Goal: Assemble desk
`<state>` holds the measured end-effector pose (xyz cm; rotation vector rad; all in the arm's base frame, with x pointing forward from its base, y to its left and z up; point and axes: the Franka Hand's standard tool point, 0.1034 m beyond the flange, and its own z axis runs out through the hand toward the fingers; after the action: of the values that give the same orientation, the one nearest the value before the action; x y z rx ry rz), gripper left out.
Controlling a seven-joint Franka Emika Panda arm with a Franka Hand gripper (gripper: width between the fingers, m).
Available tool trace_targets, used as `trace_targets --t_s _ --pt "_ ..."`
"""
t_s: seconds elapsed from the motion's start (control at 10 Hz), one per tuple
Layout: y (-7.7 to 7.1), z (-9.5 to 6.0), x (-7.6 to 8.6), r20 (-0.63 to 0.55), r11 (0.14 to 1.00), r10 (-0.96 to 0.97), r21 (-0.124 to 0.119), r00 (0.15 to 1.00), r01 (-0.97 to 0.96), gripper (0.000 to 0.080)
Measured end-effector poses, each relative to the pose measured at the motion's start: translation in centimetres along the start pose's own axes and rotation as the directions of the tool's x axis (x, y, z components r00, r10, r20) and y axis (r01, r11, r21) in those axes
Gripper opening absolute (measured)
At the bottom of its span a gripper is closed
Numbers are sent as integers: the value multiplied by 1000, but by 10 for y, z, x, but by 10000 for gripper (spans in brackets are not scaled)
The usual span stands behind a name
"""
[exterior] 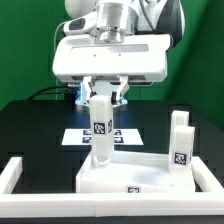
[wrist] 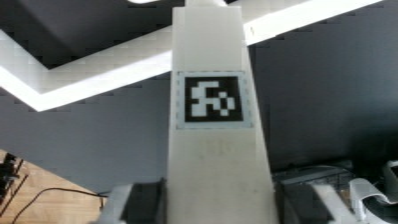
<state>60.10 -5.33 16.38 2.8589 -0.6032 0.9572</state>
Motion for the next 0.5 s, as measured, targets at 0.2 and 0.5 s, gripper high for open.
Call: trace_targets --t_s 0.2,0.5 --pt "3 2 -4 6 1000 -9 -6 1000 9 289" --pt "10 10 -18 31 999 -23 -23 999 24 289"
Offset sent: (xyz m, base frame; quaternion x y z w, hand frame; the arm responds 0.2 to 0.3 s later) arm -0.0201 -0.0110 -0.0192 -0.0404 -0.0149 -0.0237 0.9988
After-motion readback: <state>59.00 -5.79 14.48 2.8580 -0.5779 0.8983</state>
